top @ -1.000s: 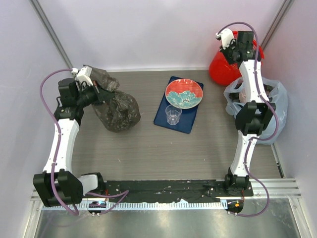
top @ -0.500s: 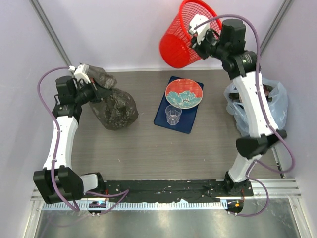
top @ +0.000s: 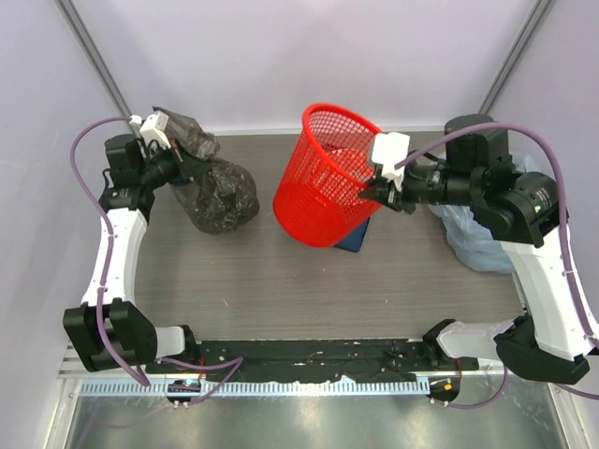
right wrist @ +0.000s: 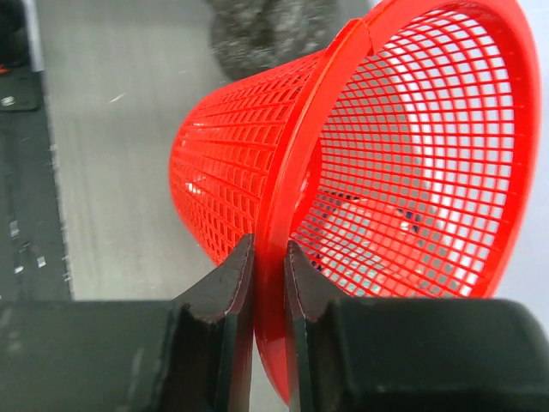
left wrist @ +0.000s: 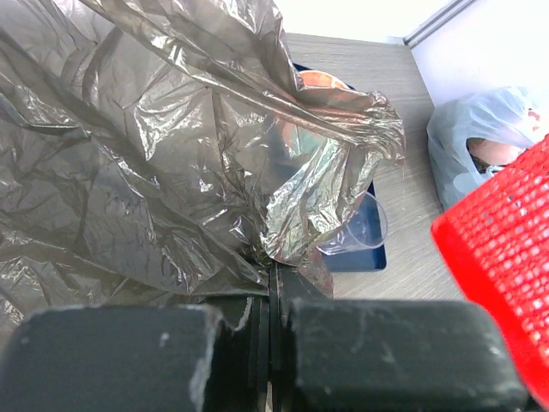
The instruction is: Put the trash bags into the trash bin
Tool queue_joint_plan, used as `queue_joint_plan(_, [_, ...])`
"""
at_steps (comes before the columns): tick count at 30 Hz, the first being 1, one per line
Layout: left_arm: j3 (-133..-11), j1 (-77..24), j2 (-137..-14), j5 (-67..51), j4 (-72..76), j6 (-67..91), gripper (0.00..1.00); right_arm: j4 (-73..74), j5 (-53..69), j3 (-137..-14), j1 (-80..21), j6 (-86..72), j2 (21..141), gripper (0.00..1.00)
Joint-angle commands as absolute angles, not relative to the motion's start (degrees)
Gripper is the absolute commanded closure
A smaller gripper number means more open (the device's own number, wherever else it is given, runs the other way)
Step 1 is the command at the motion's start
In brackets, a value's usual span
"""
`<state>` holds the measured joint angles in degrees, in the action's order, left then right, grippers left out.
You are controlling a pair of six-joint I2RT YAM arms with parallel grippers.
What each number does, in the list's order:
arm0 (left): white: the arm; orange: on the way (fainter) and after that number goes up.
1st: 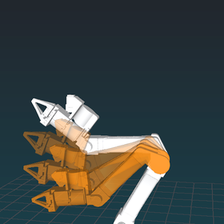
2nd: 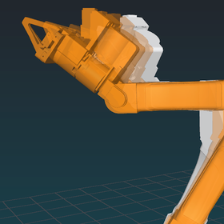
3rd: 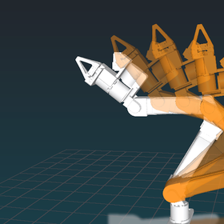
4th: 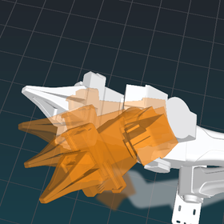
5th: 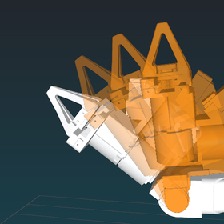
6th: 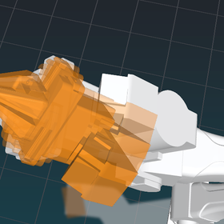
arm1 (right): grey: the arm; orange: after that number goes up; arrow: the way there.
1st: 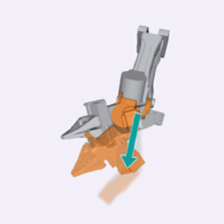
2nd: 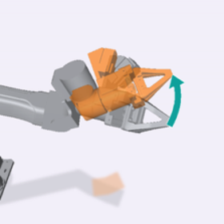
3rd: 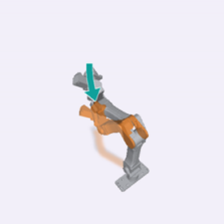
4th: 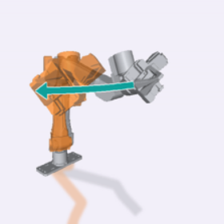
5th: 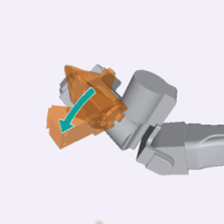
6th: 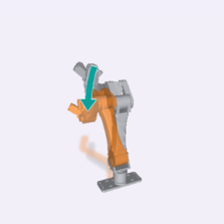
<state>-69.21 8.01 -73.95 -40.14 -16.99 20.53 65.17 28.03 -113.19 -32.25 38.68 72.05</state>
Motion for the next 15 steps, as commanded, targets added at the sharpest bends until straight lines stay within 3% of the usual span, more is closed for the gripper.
queue_joint_plan(1, [-72.9, 8.4, -74.4, -40.4, -15.8, 17.7, 1.0, 69.5, 31.5, -110.9, -36.3, 38.7, 71.5, 0.99])
queue_joint_plan(6, [-77.6, 8.4, -75.4, -39.2, -21.2, 13.5, 1.0, 69.1, 26.8, -102.9, -46.3, 38.8, 70.3, 0.99])
queue_joint_plan(10, [-80.3, 8.5, -76.2, -36.7, -23.4, 13.7, 1.0, 64.9, 15.3, -97.0, -55.9, 38.4, 69.8, 0.99])
queue_joint_plan(15, [-82.2, 8.7, -76.2, -36.7, -24.5, 15.5, 1.0, 62.5, 9.5, -95.3, -60.2, 38.8, 72.2, 0.99])
